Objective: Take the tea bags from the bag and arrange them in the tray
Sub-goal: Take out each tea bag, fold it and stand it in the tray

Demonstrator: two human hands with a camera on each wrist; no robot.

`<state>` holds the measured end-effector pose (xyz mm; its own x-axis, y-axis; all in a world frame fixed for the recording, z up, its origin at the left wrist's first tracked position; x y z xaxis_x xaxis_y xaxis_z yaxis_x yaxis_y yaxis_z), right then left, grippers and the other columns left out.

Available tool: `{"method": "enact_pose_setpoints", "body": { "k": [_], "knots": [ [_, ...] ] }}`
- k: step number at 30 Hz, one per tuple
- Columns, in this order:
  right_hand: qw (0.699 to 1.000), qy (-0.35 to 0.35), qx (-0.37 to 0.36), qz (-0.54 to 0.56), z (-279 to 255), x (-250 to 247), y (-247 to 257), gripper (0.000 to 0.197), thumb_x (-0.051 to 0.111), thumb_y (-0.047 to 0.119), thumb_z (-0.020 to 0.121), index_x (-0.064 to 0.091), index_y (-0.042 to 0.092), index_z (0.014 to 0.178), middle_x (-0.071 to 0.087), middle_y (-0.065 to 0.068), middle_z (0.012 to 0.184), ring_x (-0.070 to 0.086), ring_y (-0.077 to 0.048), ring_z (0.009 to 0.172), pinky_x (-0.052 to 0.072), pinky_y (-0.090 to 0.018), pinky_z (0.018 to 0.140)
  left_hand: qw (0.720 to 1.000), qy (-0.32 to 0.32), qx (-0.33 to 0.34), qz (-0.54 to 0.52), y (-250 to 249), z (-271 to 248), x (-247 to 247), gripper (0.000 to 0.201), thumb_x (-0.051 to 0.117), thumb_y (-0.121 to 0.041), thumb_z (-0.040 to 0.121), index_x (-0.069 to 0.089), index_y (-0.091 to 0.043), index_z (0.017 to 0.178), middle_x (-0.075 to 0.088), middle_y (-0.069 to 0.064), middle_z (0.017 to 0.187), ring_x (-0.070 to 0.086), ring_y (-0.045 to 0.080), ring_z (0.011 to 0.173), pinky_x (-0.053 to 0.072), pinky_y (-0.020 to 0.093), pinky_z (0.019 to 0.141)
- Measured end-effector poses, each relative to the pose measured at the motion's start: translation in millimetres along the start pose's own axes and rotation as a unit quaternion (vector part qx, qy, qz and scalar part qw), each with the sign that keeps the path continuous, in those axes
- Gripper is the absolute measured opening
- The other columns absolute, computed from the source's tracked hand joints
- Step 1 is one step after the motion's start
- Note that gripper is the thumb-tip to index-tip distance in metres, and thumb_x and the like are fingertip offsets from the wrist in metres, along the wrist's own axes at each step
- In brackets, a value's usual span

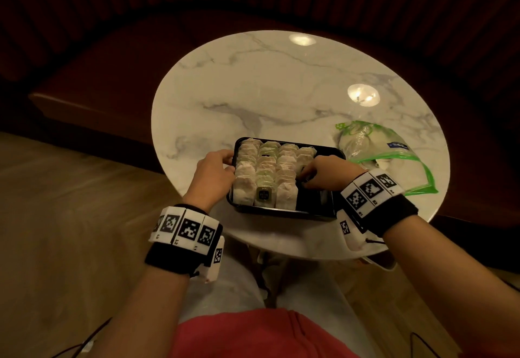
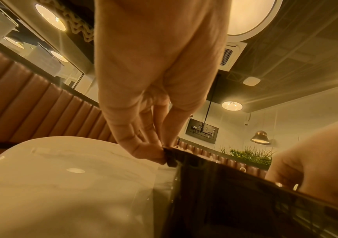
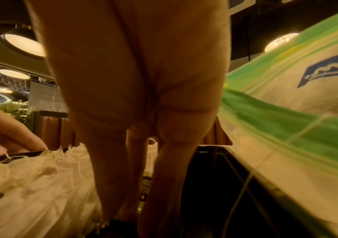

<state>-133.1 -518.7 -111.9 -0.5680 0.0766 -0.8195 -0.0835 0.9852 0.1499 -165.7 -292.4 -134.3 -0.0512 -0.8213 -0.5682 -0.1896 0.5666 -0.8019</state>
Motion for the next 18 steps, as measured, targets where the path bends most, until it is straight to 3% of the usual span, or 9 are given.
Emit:
{"method": "enact_pose_setpoints", "body": {
  "k": [3,6,9,13,15,18],
  "knots": [
    [1.000,-0.016,0.009,0.025,-5.3,-3.4,-4.6,0.021,0.066,0.023,0.089,0.072,0.019,0.109,0.066,0.003,0.101,0.057,-0.013,0.090,0.046,-0.027,0.079,1.000,-0.001,-0.001,-0.002,-0.1,0.1,0.6,0.037,0.051,0.000,0.095,0.063,-0.011,0.128,0.065,0.007,0.115,0.058,0.024,0.112,0.040,0.023,0.092],
    [0.998,-0.040,0.026,0.048,-8.8,-6.7,-9.4,0.016,0.067,0.020,0.088,0.070,0.010,0.100,0.069,-0.005,0.099,0.060,-0.016,0.087,0.043,-0.027,0.073,1.000,-0.001,-0.001,-0.003,-0.4,0.4,0.4,0.037,0.051,-0.001,0.095,0.062,-0.011,0.128,0.064,0.006,0.112,0.058,0.024,0.113,0.038,0.022,0.091],
    [0.997,-0.042,0.049,0.042,-9.3,-7.2,-10.9,0.019,0.065,0.021,0.089,0.066,0.005,0.099,0.064,-0.006,0.087,0.058,-0.019,0.082,0.042,-0.027,0.066,1.000,0.000,0.000,-0.003,-0.4,0.2,0.4,0.036,0.052,-0.001,0.095,0.062,-0.011,0.129,0.064,0.007,0.115,0.057,0.024,0.114,0.038,0.022,0.092],
    [0.995,-0.049,0.074,0.047,-7.8,-6.4,-8.1,0.023,0.065,0.024,0.090,0.050,0.011,0.077,0.052,0.000,0.074,0.052,-0.017,0.075,0.035,-0.023,0.050,1.000,-0.002,-0.002,-0.005,0.7,0.5,1.1,0.036,0.051,-0.001,0.095,0.062,-0.011,0.128,0.064,0.008,0.115,0.057,0.024,0.113,0.038,0.021,0.089],
    [0.995,-0.044,0.075,0.056,-4.2,-5.8,-5.2,0.025,0.067,0.026,0.087,0.049,0.011,0.078,0.056,-0.002,0.080,0.053,-0.020,0.081,0.039,-0.026,0.057,1.000,-0.001,-0.004,-0.005,1.1,1.1,1.1,0.036,0.052,-0.001,0.095,0.062,-0.012,0.128,0.064,0.007,0.114,0.057,0.023,0.112,0.038,0.021,0.089],
    [0.996,-0.036,0.066,0.050,0.9,-3.8,-4.4,0.038,0.071,0.030,0.083,0.054,0.008,0.109,0.061,-0.008,0.108,0.058,-0.025,0.100,0.047,-0.032,0.078,1.000,0.000,-0.006,-0.010,1.4,1.7,0.7,0.036,0.053,-0.001,0.095,0.063,-0.012,0.128,0.062,0.003,0.106,0.058,0.024,0.111,0.043,0.027,0.094]
  ]
}}
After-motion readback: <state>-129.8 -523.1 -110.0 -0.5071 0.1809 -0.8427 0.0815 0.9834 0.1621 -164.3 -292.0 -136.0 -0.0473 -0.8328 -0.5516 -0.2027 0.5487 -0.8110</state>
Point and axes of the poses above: each hand's wrist, its own z-axis towards the middle knuckle, its own x-axis out of the palm, y = z × x, the point moved 1 cm from there along z, towards the middle knuckle
